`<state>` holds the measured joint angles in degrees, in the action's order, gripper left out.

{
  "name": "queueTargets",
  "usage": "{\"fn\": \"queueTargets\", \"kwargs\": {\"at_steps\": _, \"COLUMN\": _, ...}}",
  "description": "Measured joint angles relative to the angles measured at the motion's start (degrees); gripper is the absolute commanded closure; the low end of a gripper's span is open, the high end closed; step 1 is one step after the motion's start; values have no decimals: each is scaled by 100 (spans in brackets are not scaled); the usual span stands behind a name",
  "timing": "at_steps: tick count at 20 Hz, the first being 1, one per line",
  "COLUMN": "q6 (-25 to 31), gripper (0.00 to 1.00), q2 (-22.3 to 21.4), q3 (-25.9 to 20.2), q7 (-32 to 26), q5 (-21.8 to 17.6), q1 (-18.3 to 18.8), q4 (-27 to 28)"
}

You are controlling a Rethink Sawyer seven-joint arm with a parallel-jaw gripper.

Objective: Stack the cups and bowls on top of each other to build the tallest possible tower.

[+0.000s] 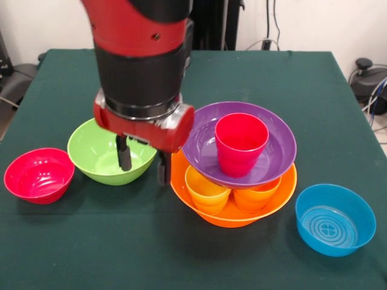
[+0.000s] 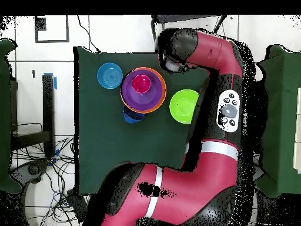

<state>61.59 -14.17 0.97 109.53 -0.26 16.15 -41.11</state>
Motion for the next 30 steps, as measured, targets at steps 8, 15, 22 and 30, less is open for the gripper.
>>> {"fn": "queueTargets", "kwargs": {"at_steps": 8, "q6": -55, "gripper": 0, "q2": 185, "q3": -129, "q7": -136, "q5": -31, "q1": 195, "q4": 73}}
{"fn": "queueTargets", "kwargs": {"at_steps": 15, "q6": -234, "gripper": 0, "q2": 189, "q3": -160, "q7": -153, "q5": -152, "q1": 228, "q4": 74}}
{"fn": "queueTargets", "kwargs": {"at_steps": 22, "q6": -317, "gripper": 0, "q2": 195, "q3": -228, "q7": -236, "q5": -229, "q1": 365, "q4": 74}}
{"fn": "queueTargets", "kwargs": {"at_steps": 30, "q6": -393, "gripper": 0, "q2": 200, "q3": -234, "q7": -474, "q5": -493, "q1": 565, "q4": 72}}
